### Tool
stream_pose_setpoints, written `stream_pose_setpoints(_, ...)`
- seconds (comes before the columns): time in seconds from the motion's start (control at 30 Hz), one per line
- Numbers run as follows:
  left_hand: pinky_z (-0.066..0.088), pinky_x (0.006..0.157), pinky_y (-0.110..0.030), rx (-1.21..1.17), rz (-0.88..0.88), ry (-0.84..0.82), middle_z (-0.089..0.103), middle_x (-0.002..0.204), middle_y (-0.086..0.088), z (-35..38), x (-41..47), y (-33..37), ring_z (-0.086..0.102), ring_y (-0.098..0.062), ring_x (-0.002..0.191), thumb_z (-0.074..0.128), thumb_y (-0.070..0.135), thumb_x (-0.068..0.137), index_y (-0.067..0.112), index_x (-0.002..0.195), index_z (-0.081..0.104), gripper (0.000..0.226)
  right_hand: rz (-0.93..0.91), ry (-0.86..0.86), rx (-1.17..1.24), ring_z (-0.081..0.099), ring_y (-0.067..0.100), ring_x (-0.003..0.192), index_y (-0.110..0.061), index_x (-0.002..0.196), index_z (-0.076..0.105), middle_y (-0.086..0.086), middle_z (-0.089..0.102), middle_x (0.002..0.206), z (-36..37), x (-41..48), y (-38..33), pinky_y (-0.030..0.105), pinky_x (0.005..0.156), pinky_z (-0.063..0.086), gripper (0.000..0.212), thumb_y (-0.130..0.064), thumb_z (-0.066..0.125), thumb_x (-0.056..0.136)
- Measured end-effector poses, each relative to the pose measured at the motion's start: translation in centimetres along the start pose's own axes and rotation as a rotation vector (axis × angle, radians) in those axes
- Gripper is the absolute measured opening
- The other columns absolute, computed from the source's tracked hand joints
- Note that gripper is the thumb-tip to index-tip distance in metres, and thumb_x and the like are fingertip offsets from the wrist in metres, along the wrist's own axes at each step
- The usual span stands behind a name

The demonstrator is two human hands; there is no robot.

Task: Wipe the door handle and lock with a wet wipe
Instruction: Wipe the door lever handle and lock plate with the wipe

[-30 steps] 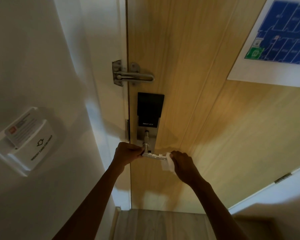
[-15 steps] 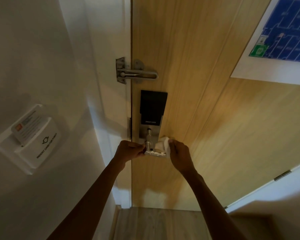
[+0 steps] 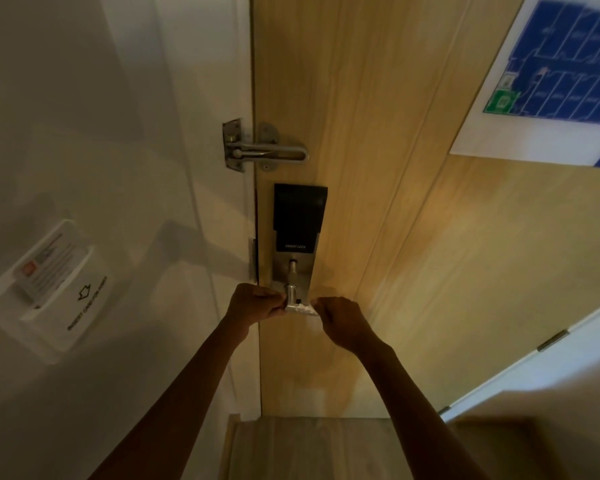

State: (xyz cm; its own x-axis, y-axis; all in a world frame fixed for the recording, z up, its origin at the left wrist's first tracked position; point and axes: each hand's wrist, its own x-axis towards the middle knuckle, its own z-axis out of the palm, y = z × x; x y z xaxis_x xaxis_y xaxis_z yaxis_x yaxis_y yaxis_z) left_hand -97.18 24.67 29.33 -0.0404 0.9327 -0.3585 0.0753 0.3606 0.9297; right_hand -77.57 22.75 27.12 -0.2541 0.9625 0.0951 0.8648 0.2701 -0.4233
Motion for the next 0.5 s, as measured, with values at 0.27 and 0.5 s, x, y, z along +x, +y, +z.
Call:
stream_pose_setpoints(0.27, 0.06, 0.078, -0.029, 0.066, 0.054, -0.027, 0.075, 0.086, -0.015, -0.3, 0.3, -0.1, 0.075, -0.025, 0.08, 0.074, 0.01, 0.081, -0.001, 0.087, 0.074, 0.012, -0.016, 0.101, 0.161, 0.062, 0.019, 0.078, -0.013, 0.106, 0.07, 0.006, 0.071, 0.096, -1.0, -1.4, 1.3, 0.037, 0.072, 0.05, 0.033, -0.039, 0.053, 0.094)
stream_pose_setpoints(0.5, 0.06, 0.079, -0.031, 0.064, 0.052, -0.03, 0.076, 0.085, -0.015, -0.3, 0.5, -0.3, 0.075, -0.023, 0.079, 0.074, 0.011, 0.081, -0.002, 0.087, 0.074, 0.015, -0.058, 0.01, -0.035, 0.06, 0.023, 0.082, -0.018, 0.111, 0.062, 0.006, 0.068, 0.096, -0.8, -0.8, 0.6, 0.039, 0.079, 0.049, 0.039, -0.038, 0.03, 0.102)
